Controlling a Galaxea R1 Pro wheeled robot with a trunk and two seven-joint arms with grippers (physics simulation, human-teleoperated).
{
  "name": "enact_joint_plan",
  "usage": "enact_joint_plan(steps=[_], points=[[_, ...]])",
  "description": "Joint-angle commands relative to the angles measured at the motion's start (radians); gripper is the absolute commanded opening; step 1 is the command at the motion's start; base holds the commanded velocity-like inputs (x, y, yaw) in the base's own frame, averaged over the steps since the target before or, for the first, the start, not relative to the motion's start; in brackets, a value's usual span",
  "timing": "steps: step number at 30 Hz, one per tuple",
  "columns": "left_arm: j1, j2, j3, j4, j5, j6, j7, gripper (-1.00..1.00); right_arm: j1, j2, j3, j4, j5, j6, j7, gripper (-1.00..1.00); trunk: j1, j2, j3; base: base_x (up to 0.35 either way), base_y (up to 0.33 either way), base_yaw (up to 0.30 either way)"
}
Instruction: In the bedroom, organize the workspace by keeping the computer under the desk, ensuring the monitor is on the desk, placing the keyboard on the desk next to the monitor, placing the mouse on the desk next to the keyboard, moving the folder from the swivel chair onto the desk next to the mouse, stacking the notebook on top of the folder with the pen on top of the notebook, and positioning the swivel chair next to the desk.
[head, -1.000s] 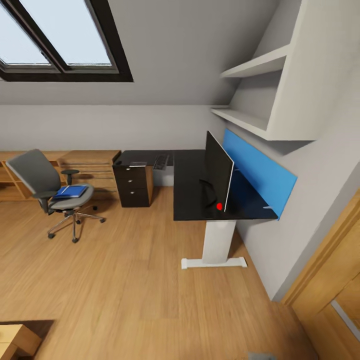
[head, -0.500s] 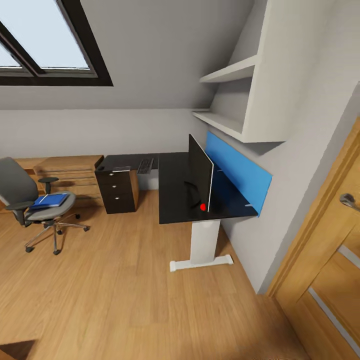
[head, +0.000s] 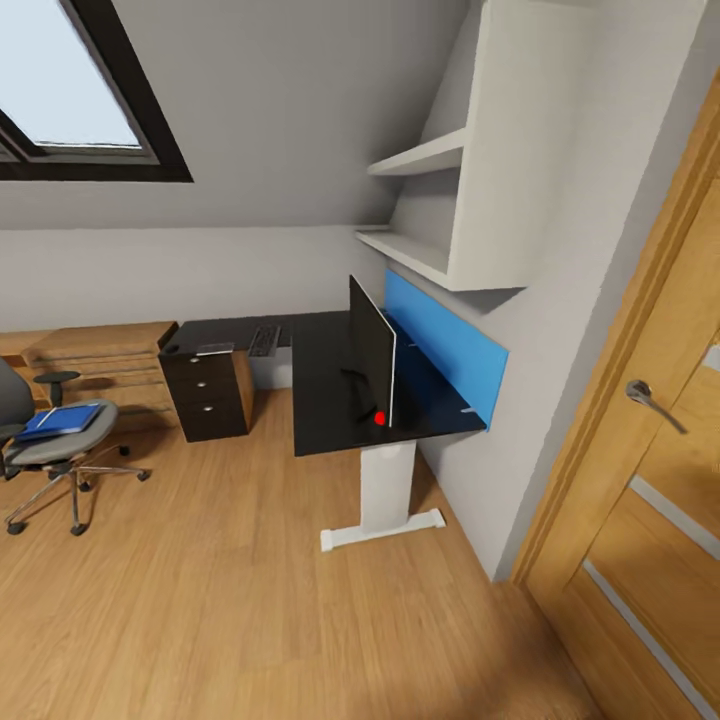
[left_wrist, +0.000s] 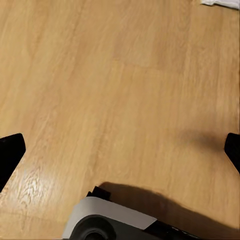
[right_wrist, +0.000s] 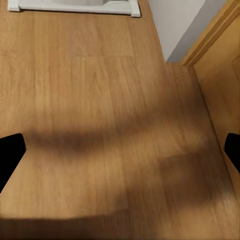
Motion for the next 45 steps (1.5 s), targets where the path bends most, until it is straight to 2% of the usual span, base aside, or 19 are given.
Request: enact_joint_plan(steps=[1, 4, 10, 19, 25, 29, 35, 45], points=[[0.001, 0.001, 0.009, 0.003, -0.032, -0.019, -0.002, 1.0, -0.001, 0.001, 0.006, 0.002, 0.011, 0.001, -0.011, 1.0, 0.001, -0.002, -0.001, 0.0, 0.0, -0.076], [0.003, 0.005, 0.009, 0.006, -0.059, -0.036, 0.0, 1.0, 0.0, 0.003, 0.005, 0.001, 0.016, 0.006, -0.012, 1.0, 0.001, -0.002, 0.0, 0.0, 0.0, -0.038], [0.004, 0.017, 0.009, 0.007, -0.07, -0.043, 0.002, 1.0, 0.0, 0.009, 0.005, 0.002, 0.017, 0.008, -0.012, 1.0, 0.001, -0.002, 0.001, -0.031, 0.024, -0.009], [0.004, 0.02, 0.012, 0.007, -0.071, -0.03, 0.006, 1.0, 0.0, 0.027, 0.003, 0.002, 0.015, 0.012, -0.012, 1.0, 0.001, -0.002, 0.001, -0.124, 0.223, 0.139], [0.004, 0.02, 0.013, 0.006, -0.07, 0.053, 0.002, 1.0, 0.0, 0.03, 0.003, 0.001, 0.015, 0.021, -0.011, 1.0, 0.001, -0.002, 0.001, -0.023, 0.319, 0.243], [0.003, 0.02, 0.014, 0.006, -0.068, 0.073, 0.0, 1.0, 0.0, 0.028, 0.004, 0.001, 0.015, 0.044, -0.01, 1.0, 0.001, -0.002, 0.001, -0.005, 0.331, 0.256], [0.003, 0.02, 0.016, 0.006, -0.065, 0.081, -0.001, 1.0, 0.0, 0.027, 0.005, 0.0, 0.015, 0.058, -0.01, 1.0, 0.001, -0.002, 0.0, 0.007, 0.337, 0.184], [0.003, 0.022, 0.015, -0.001, -0.066, 0.081, -0.002, 1.0, 0.0, 0.024, 0.005, -0.002, 0.016, 0.06, -0.008, 1.0, 0.001, -0.002, -0.001, 0.154, 0.302, 0.029]])
